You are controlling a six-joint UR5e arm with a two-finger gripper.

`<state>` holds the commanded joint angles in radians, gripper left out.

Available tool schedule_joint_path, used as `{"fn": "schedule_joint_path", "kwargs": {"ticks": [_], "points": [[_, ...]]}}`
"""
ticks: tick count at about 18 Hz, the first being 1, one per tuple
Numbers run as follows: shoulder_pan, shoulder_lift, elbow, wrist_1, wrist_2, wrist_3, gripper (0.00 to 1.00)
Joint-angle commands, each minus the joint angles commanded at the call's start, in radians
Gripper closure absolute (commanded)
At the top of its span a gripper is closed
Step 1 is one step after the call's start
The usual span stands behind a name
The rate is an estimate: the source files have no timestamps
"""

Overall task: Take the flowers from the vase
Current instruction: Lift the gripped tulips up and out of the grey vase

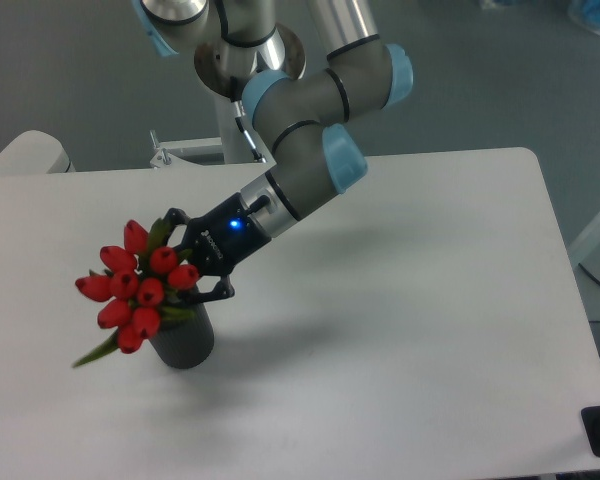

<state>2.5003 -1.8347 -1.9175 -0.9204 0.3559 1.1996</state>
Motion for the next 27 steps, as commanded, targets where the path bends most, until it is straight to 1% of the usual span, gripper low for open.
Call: {"fn": "schedule_joint_path", "kwargs": {"ticks": [2, 5, 9, 12, 16, 22, 27], "points": [[0.003, 0.000, 0.000, -0.002, -0.020, -0.003, 1.00], [0.006, 0.003, 0.005, 0.000, -0.066, -0.073, 1.00], [0.032, 0.023, 0.008, 0.000, -0.124, -0.092, 0.99], [0.051, 0.054, 0.014, -0.002, -0.160, -0.129, 0.99], [0.068, 0.063, 0.052, -0.002, -0.201, -0.193, 0.99], [0.077, 0.066, 0.081, -0.002, -0.222, -0.209, 0.99], [0.118, 0.066, 0.133, -0.002, -0.278, -0.247, 0.99]]}}
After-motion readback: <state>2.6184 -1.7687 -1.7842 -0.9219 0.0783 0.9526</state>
